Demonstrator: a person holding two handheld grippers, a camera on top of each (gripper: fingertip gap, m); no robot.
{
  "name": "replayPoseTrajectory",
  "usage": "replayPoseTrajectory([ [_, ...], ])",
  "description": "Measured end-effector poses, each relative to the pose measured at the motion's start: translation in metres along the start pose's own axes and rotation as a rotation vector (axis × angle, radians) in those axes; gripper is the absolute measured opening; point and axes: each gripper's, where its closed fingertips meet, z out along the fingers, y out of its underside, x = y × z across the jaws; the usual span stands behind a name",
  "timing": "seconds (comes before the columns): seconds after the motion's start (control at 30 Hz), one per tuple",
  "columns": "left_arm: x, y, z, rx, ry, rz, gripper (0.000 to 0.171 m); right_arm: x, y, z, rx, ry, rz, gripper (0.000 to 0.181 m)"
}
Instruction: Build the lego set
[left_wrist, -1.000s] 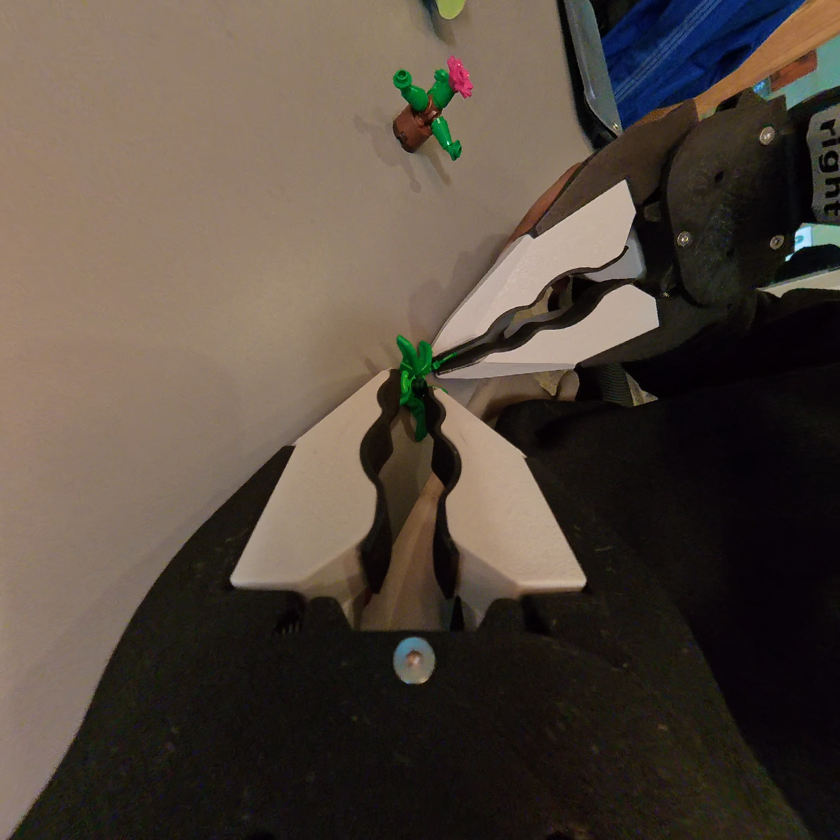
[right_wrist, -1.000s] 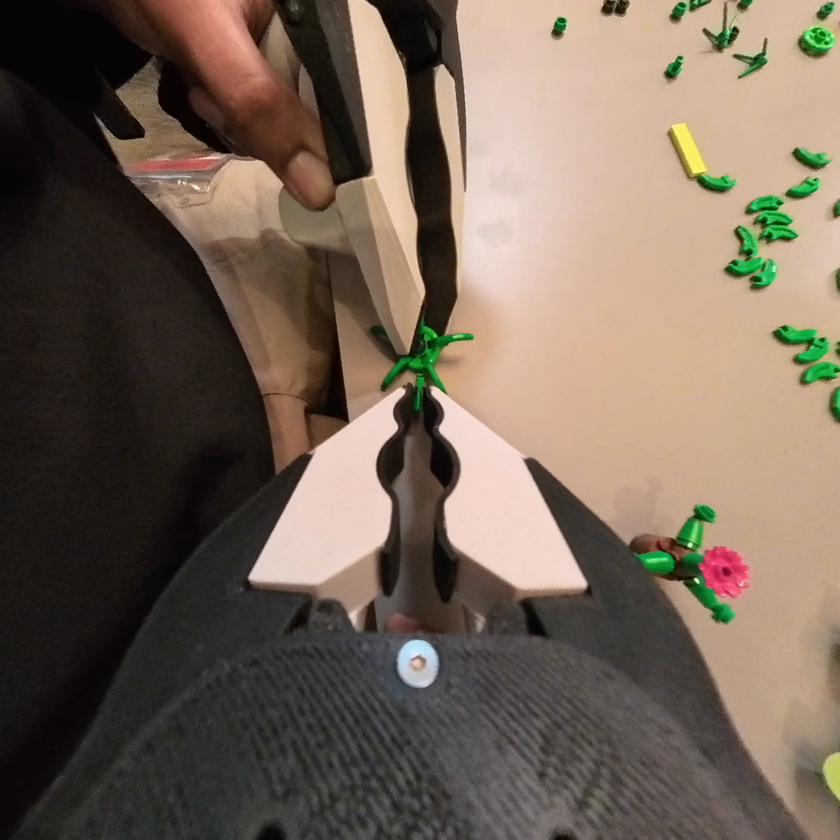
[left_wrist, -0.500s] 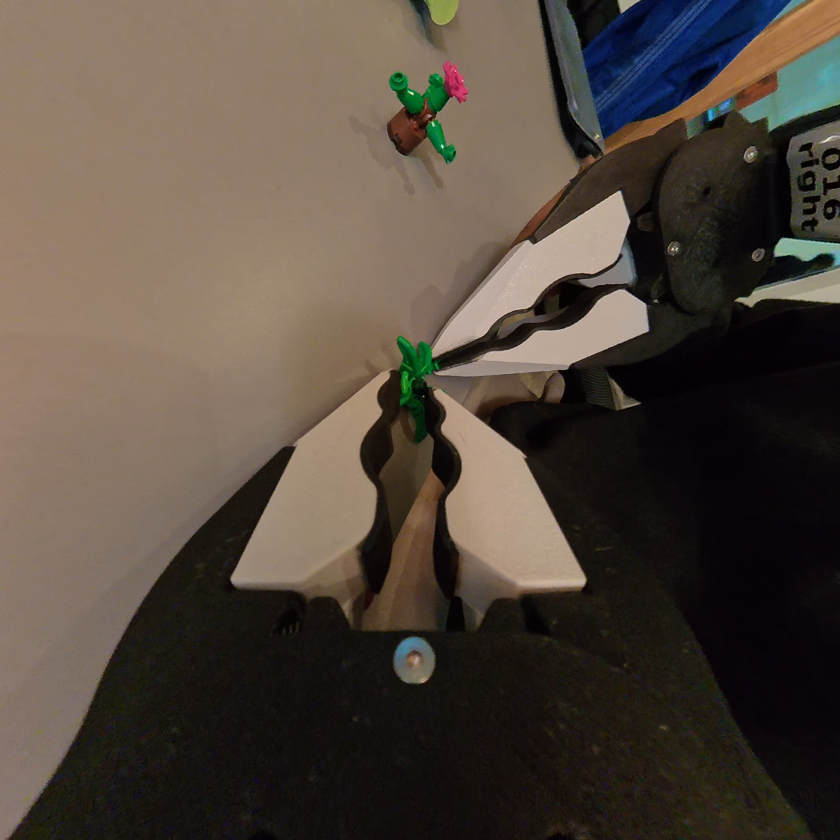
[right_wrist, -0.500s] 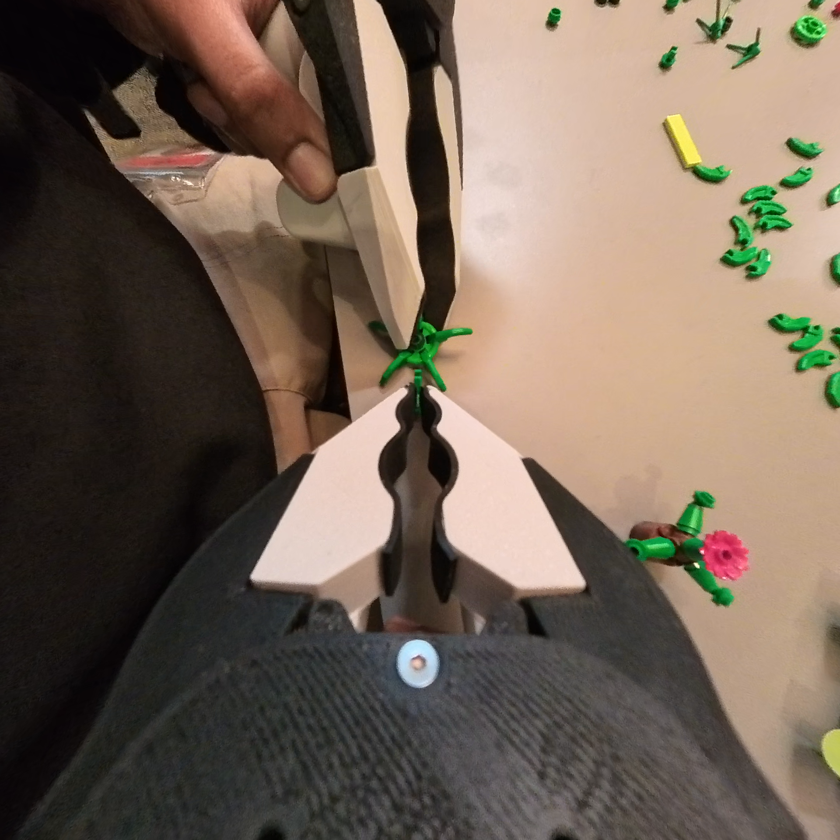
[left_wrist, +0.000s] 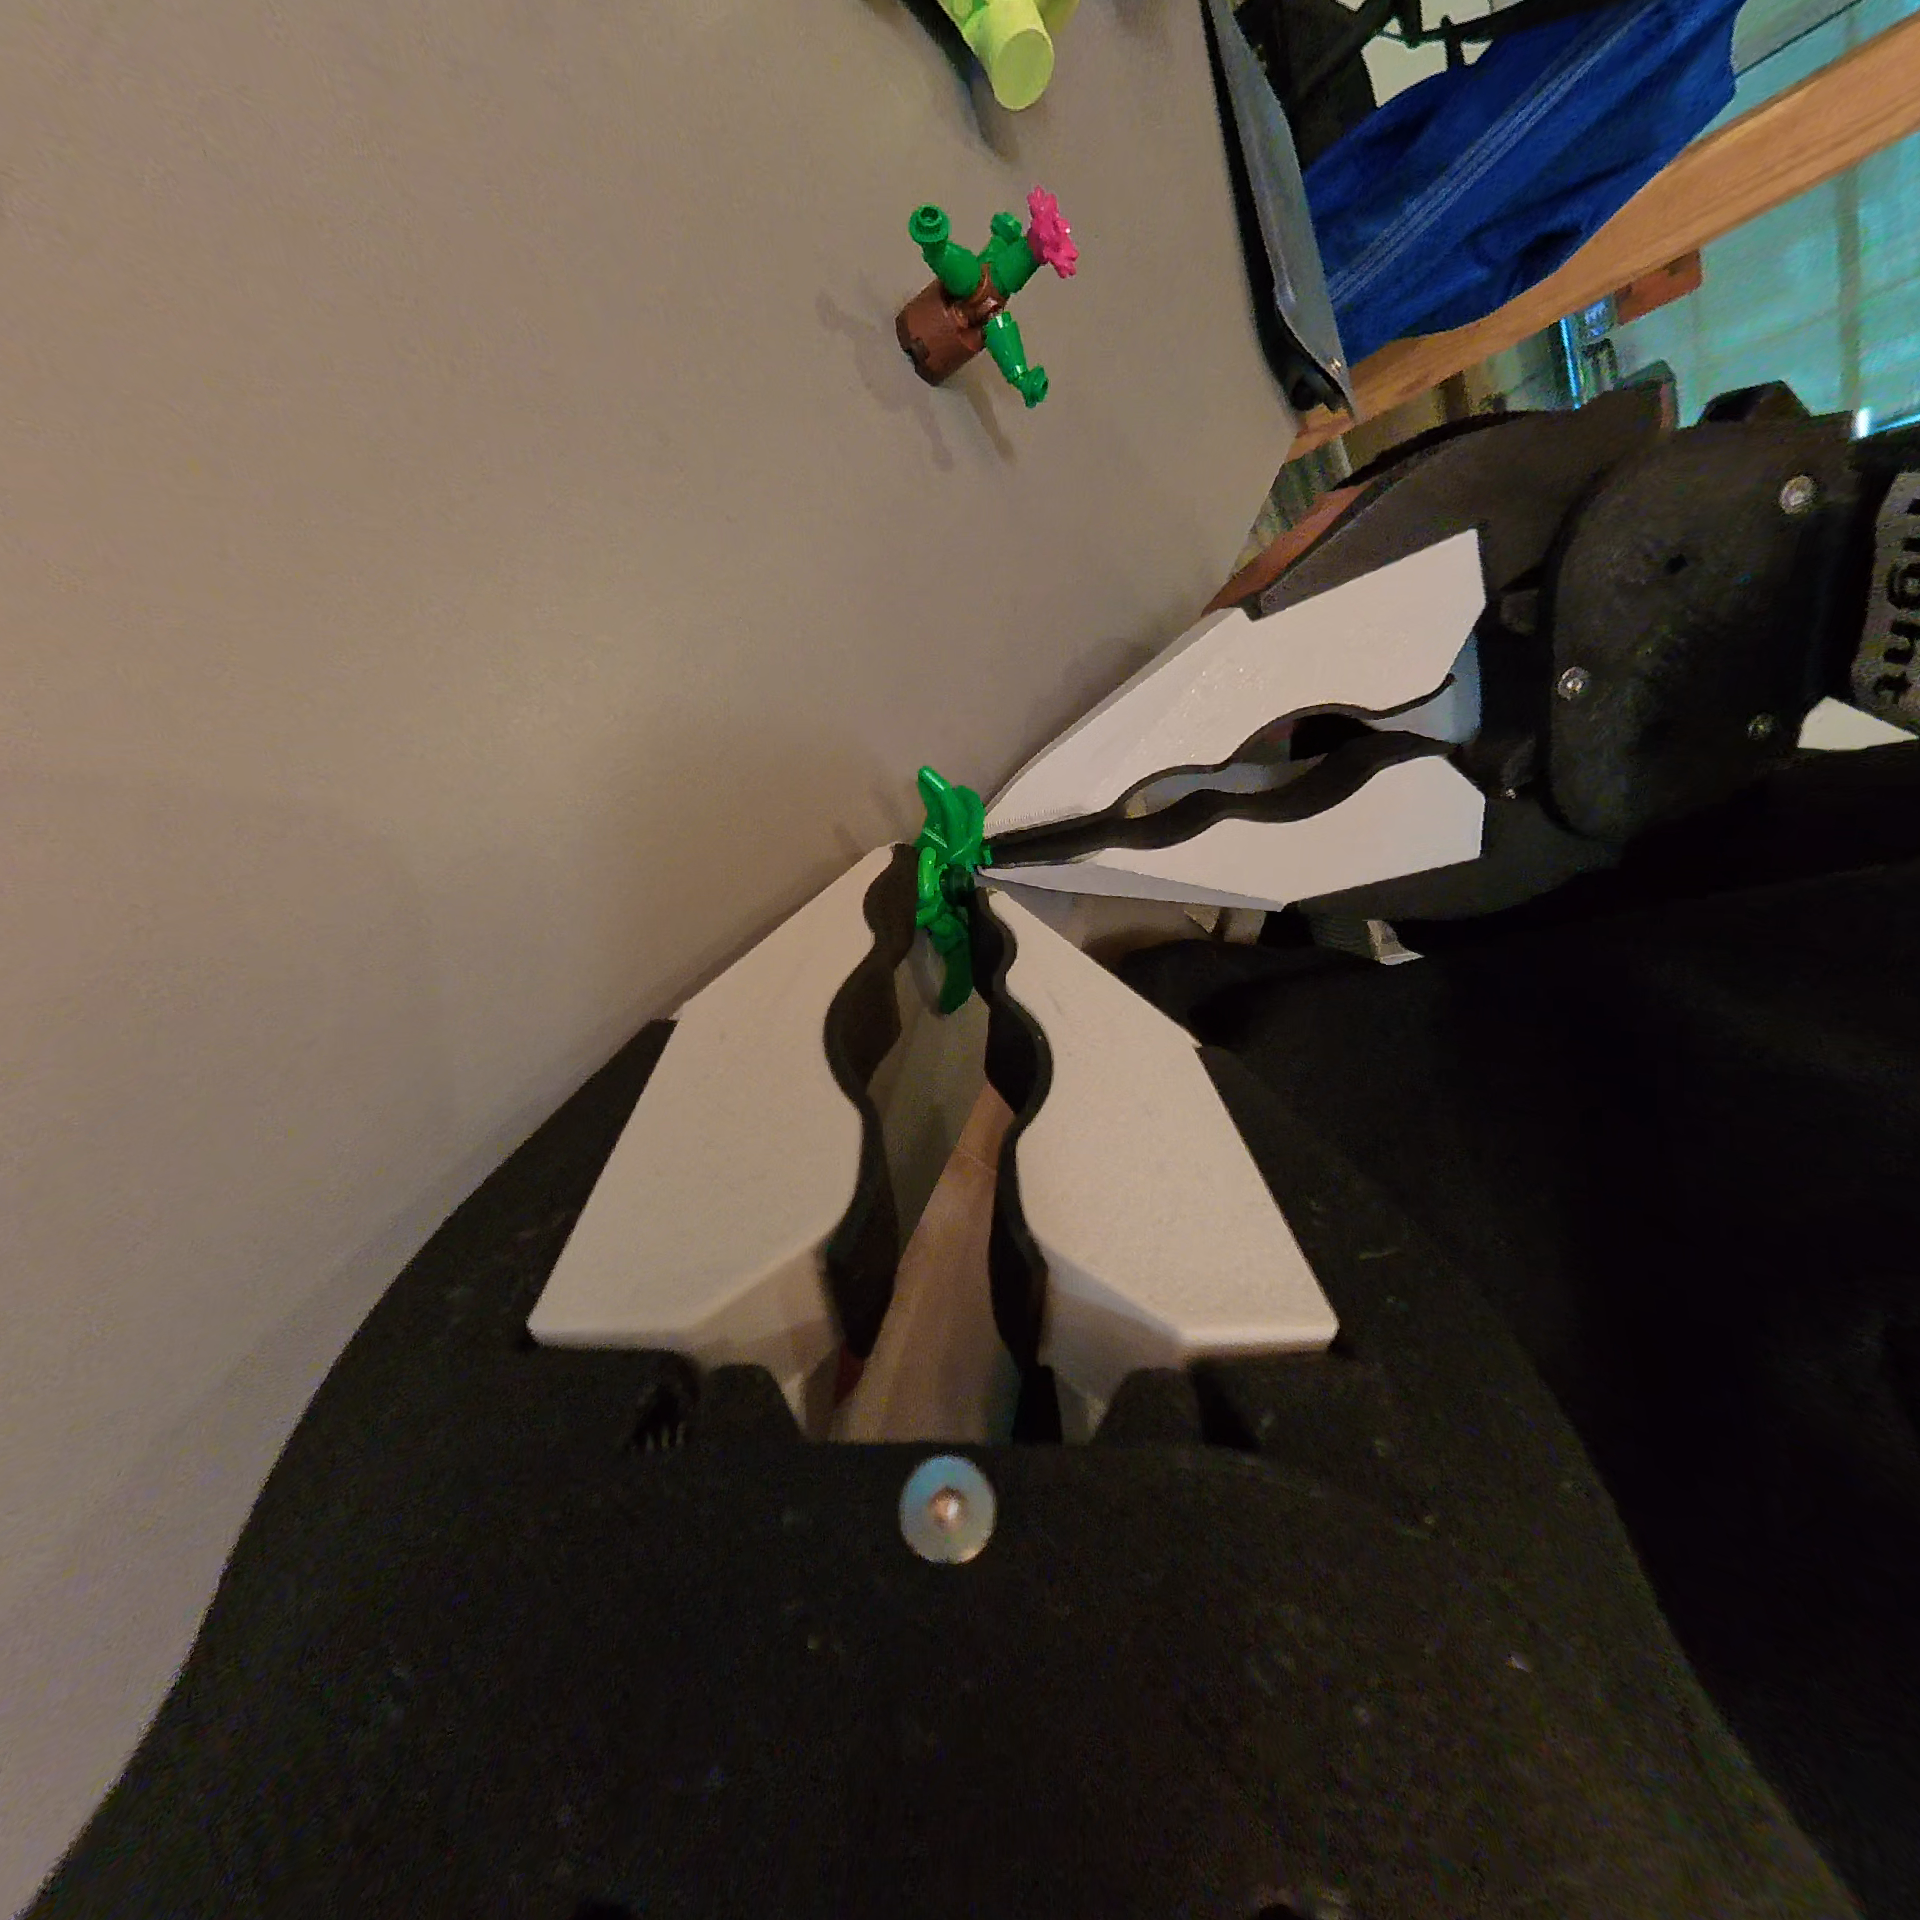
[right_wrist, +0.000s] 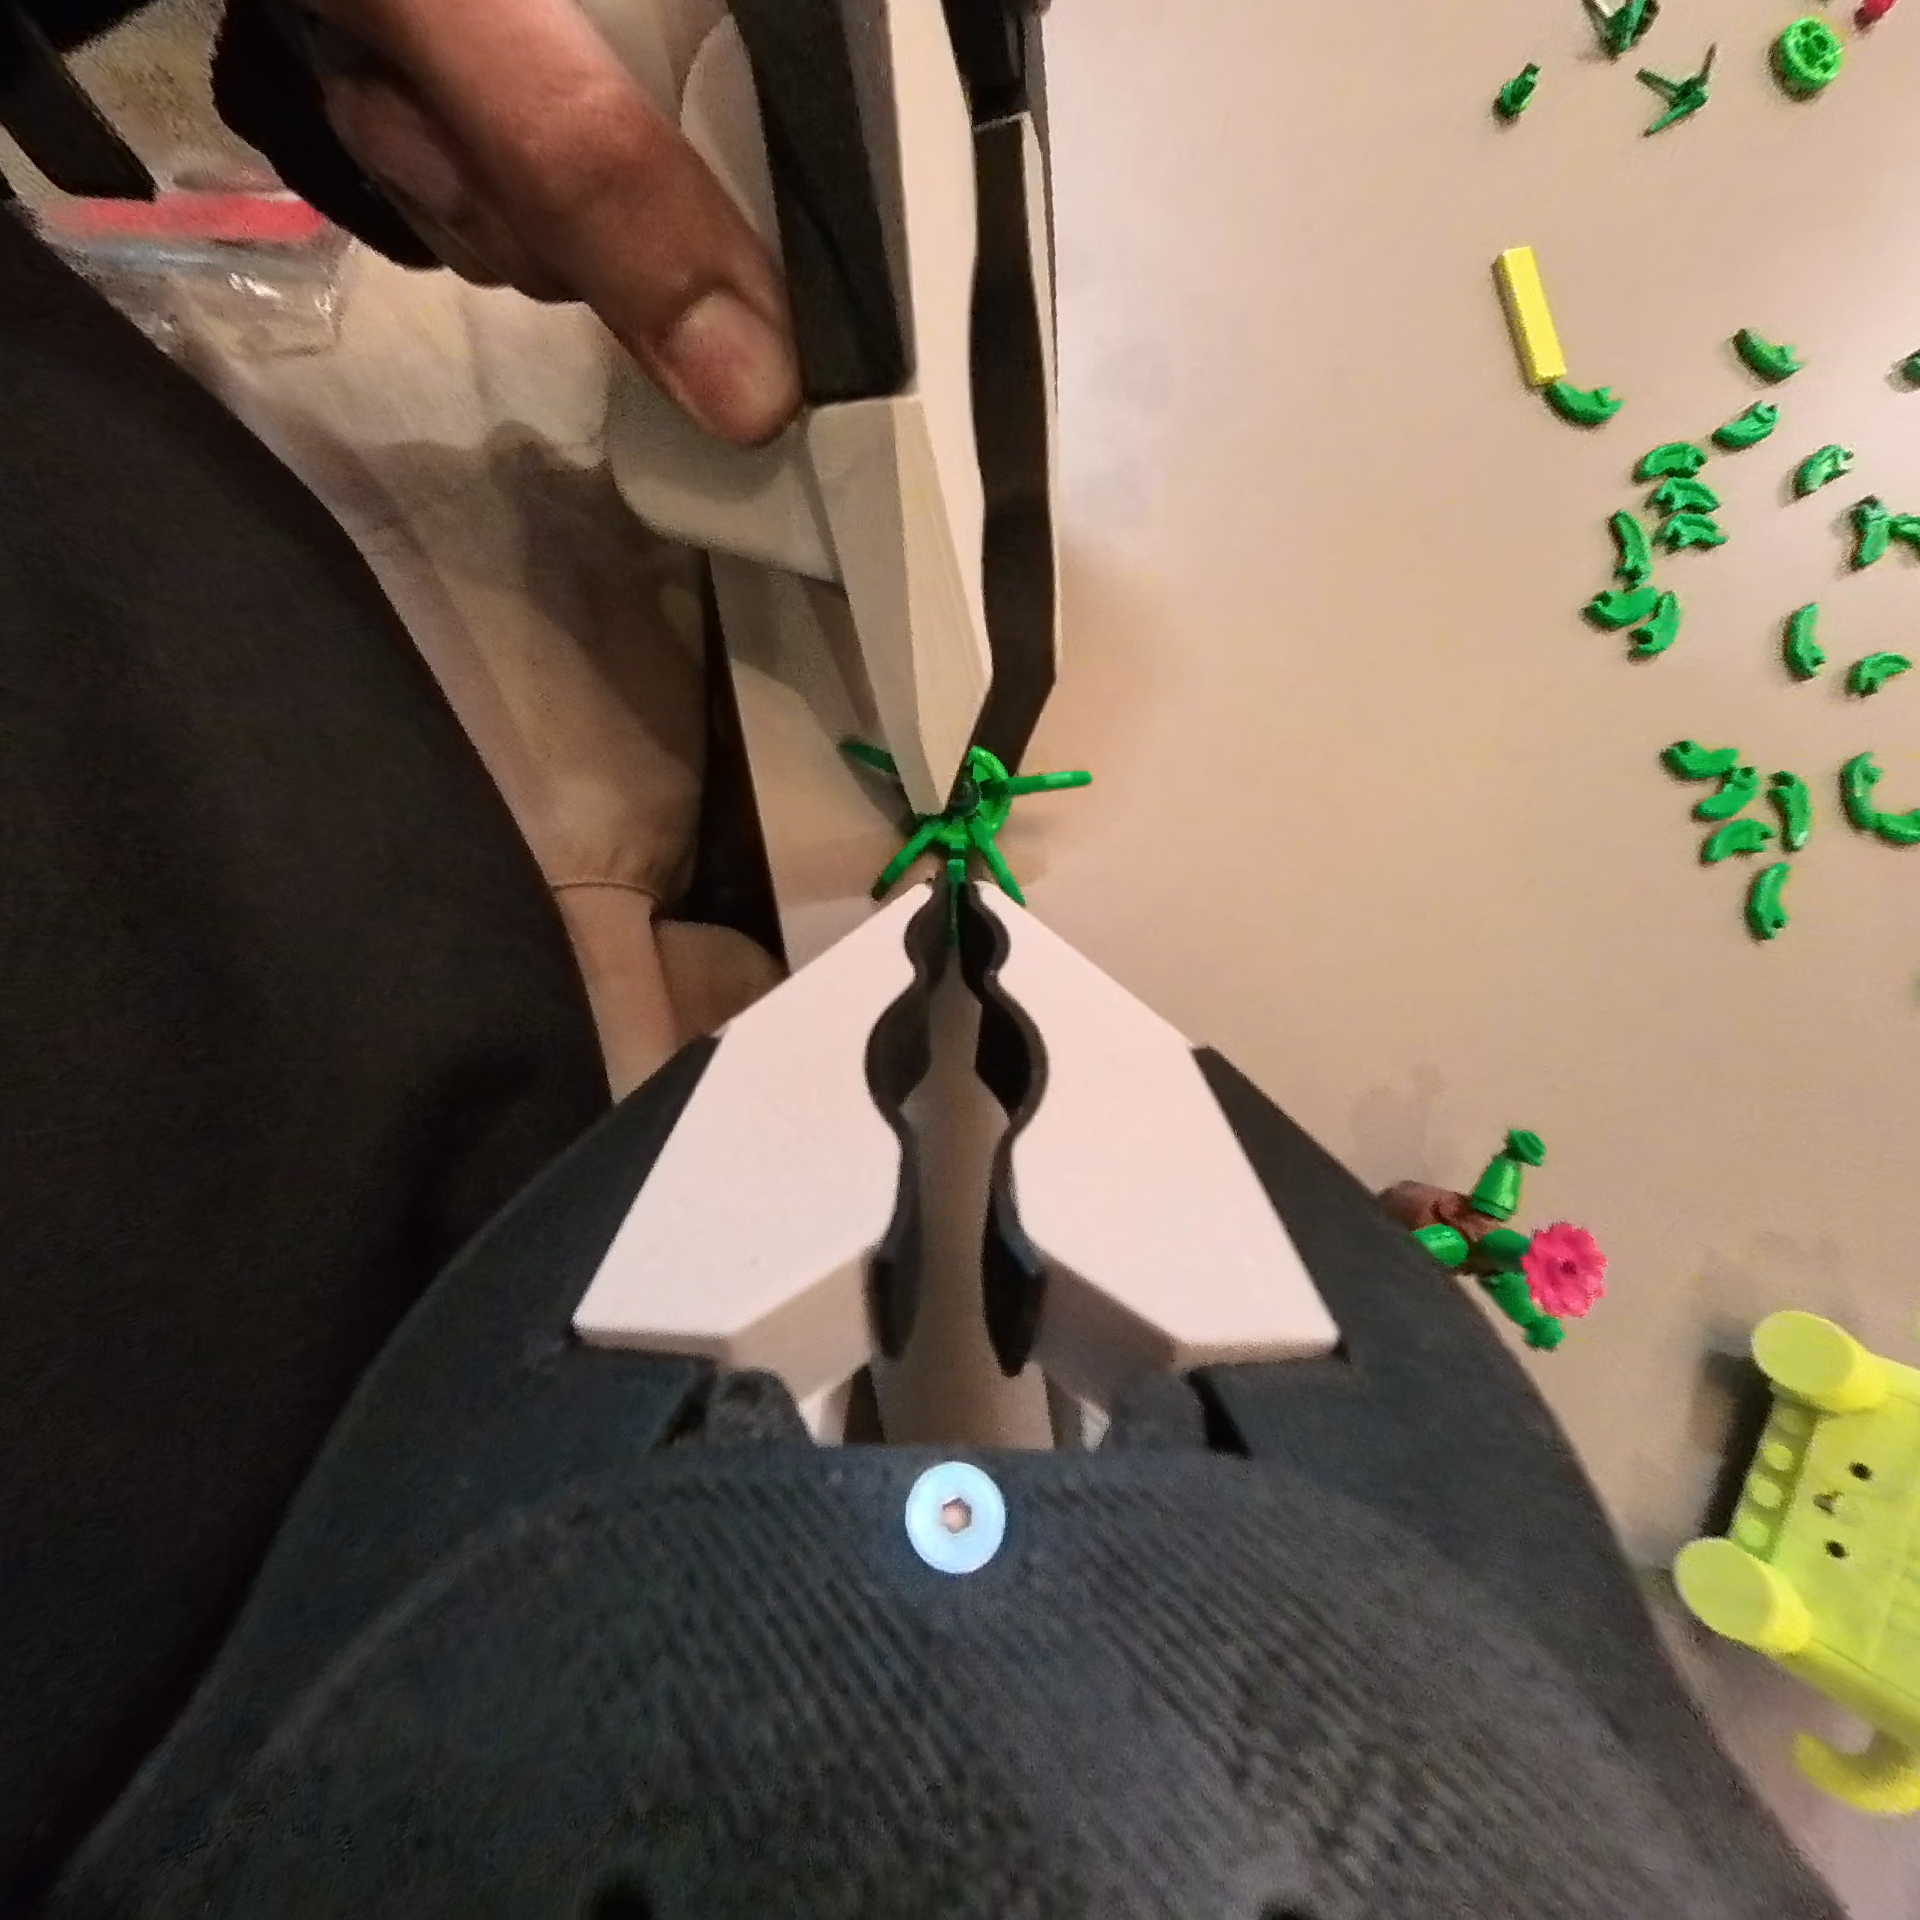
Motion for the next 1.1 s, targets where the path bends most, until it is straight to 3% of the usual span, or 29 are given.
replayPoseTrajectory([
  [0.73,0.0008,-0.0002,0.0007,-0.015,-0.006,-0.009,0.01,0.0022,-0.002,0.0015,0.043,0.025,-0.029,0.001],
  [1.1,-0.0008,0.002,0.0013,-0.046,-0.133,0.036,0.01,0.0015,-0.0016,0.0018,-0.051,0.047,-0.138,0.0],
])
